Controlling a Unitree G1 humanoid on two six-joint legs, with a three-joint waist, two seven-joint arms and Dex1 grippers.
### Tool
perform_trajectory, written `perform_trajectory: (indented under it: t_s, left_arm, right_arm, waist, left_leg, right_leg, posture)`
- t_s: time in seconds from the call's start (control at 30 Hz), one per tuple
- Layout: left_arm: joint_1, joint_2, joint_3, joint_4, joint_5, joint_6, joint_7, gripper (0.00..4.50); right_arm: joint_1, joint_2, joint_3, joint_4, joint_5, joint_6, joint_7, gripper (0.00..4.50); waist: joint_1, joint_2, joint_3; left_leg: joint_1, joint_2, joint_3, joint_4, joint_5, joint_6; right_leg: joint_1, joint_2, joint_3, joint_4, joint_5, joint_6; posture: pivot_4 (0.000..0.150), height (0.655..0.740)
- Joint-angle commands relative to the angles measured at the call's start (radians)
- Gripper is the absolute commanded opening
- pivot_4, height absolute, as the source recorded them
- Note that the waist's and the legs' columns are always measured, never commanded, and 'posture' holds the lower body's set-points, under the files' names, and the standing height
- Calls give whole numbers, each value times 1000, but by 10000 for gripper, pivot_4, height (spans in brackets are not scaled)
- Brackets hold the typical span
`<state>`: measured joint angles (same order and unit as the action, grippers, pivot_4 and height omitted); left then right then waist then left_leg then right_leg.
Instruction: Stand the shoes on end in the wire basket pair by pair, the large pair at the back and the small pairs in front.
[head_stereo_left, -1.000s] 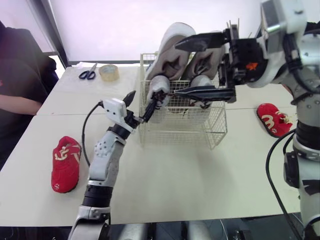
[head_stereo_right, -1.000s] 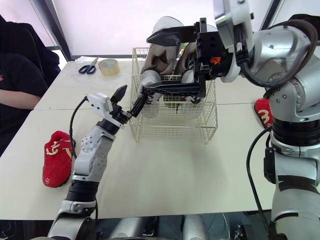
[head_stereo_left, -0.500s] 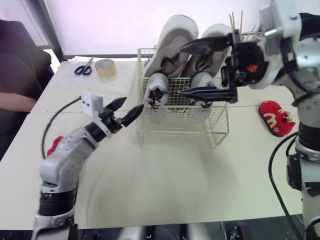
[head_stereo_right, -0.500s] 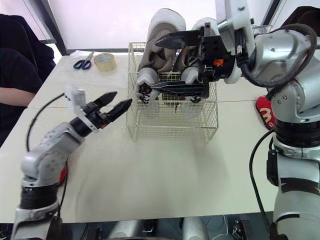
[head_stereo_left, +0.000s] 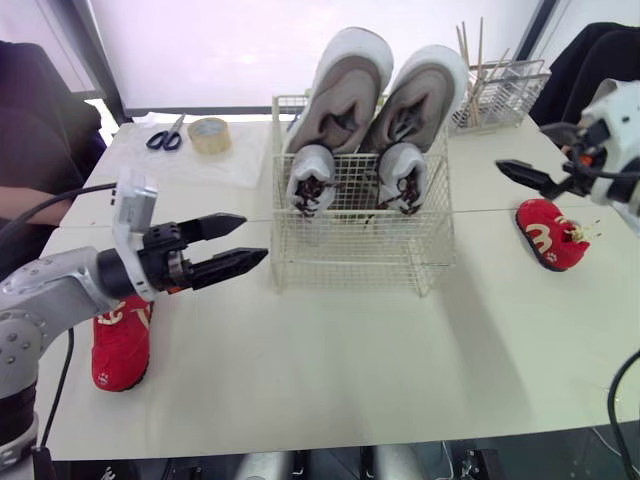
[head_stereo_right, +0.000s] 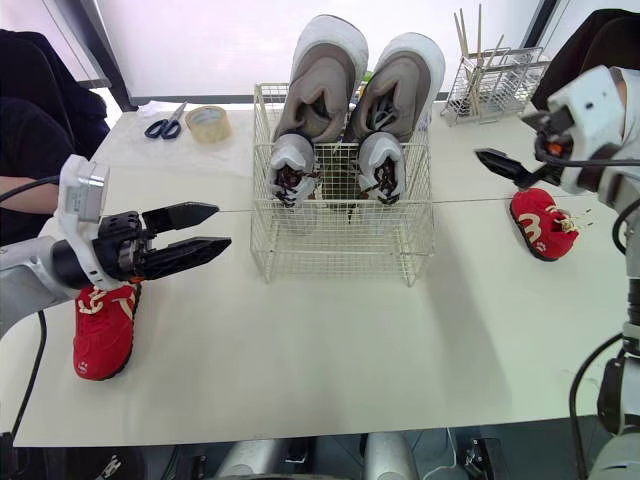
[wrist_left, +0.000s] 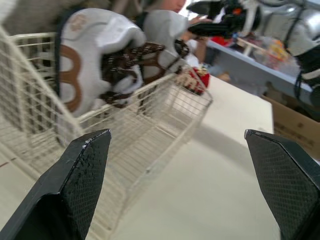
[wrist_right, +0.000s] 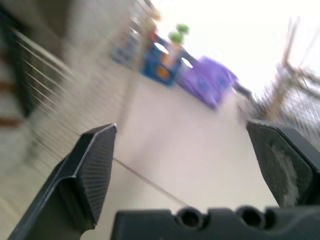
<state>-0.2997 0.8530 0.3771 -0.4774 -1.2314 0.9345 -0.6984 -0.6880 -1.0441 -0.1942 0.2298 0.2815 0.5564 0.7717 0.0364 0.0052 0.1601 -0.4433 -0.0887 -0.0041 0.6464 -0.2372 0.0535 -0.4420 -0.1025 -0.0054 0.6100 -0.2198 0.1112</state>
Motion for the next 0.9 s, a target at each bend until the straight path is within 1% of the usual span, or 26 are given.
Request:
perform_trajectory:
  t_s: [0.03, 0.2, 0.4, 0.53, 0.9]
  left_arm:
    - [-31, -3, -11, -27, -17, -24, -16, 44332]
    - [-43, -23, -32, -55, -26, -28, 7, 44332]
    - [-58, -27, -54, -66, -7, -41, 20, 44332]
    - [-78, -25, -67, -47, 8, -45, 14, 44332]
    - [-98, -31, -84, -46, 32, -58, 26, 44332]
  right_arm:
    - [23, -45, -51, 105, -69, 1, -84, 45000]
    - [45, -30, -55, 262, -114, 5, -164, 45000]
    - [17, 35, -72, 406, -100, 25, -228, 45000]
    - [-18, 89, -89, 502, -75, 22, -226, 45000]
    - [-118, 154, -54, 710, -111, -63, -236, 45000]
  waist:
    - [0, 0, 0]
    - [-3, 0, 0]
    - [-19, 1, 0]
    - [-25, 1, 0]
    - [-32, 1, 0]
  left_leg:
    - [0, 0, 0, 0, 0, 0]
    - [0, 0, 0, 0, 2, -2]
    - [1, 0, 0, 0, 3, -2]
    - [1, 0, 0, 1, 4, -1]
    - [4, 0, 0, 2, 5, -1]
  right_leg:
    - [0, 0, 0, 0, 0, 0]
    - [0, 0, 0, 0, 0, 0]
    - [1, 1, 0, 0, 0, 0]
    - [3, 1, 0, 0, 0, 0]
    - [6, 2, 0, 1, 0, 0]
  posture:
    - [1500, 7400]
    - [1500, 7400]
    - [1500, 7400]
    - [1500, 7400]
    - [1500, 7400]
